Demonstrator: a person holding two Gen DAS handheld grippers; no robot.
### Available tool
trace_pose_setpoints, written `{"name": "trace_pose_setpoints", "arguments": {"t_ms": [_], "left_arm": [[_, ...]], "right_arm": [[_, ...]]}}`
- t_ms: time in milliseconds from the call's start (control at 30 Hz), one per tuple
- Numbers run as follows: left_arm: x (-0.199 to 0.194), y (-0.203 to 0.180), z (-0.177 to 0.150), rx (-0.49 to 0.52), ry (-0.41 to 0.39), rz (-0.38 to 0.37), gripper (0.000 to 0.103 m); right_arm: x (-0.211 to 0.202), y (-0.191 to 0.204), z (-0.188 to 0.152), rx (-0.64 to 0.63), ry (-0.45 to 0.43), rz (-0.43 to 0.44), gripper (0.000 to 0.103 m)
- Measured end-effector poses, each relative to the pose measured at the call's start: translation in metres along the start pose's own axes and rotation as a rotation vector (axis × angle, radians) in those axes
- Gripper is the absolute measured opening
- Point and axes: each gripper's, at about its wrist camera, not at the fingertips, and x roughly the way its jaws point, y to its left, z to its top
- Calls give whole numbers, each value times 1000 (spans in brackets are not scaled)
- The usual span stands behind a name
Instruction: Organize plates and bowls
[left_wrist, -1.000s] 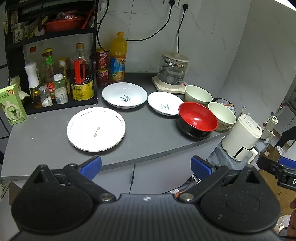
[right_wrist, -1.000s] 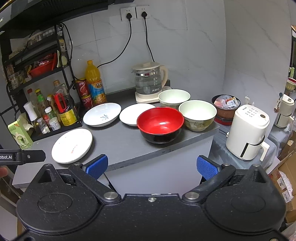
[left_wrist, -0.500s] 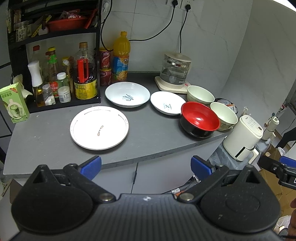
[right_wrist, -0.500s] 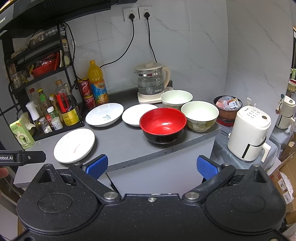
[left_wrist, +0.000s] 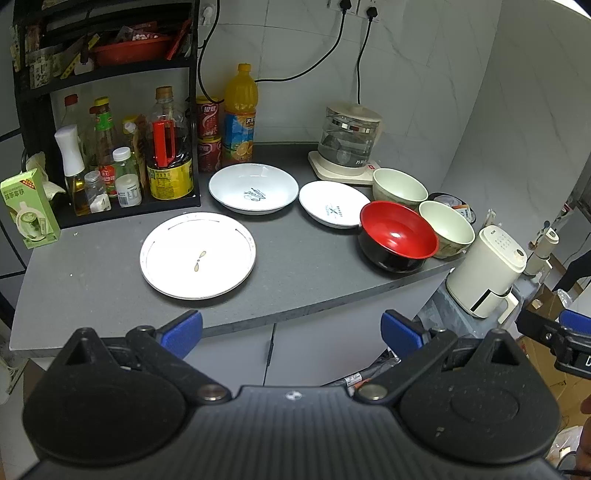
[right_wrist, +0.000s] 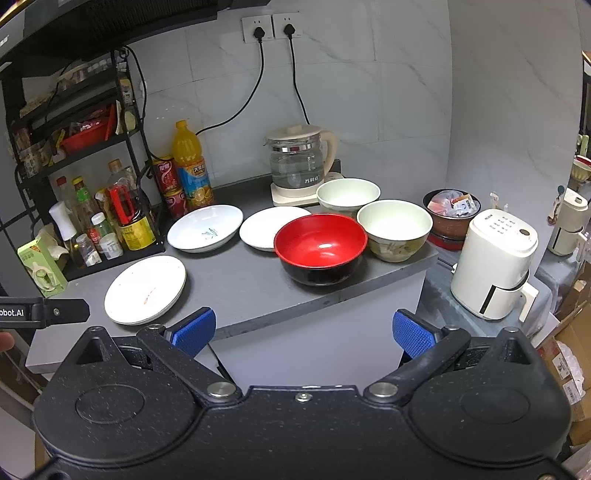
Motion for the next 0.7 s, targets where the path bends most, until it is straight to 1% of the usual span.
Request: {"name": "trace_pose_setpoints", "arguments": {"t_ms": [167, 433, 567, 700], "left_arm": [[-1, -7, 2, 6, -3, 0, 102], [3, -21, 8, 8, 5, 2, 102], [10, -29, 12, 8, 19, -5, 102], [18, -37, 16, 18, 29, 5, 102]], "right_arm": [[-1, -4, 1, 0, -3, 4, 103], [2, -13, 6, 3, -1, -18, 103], [6, -18, 7, 7, 1, -27, 103], [15, -23, 11, 21, 18, -31, 103]]}}
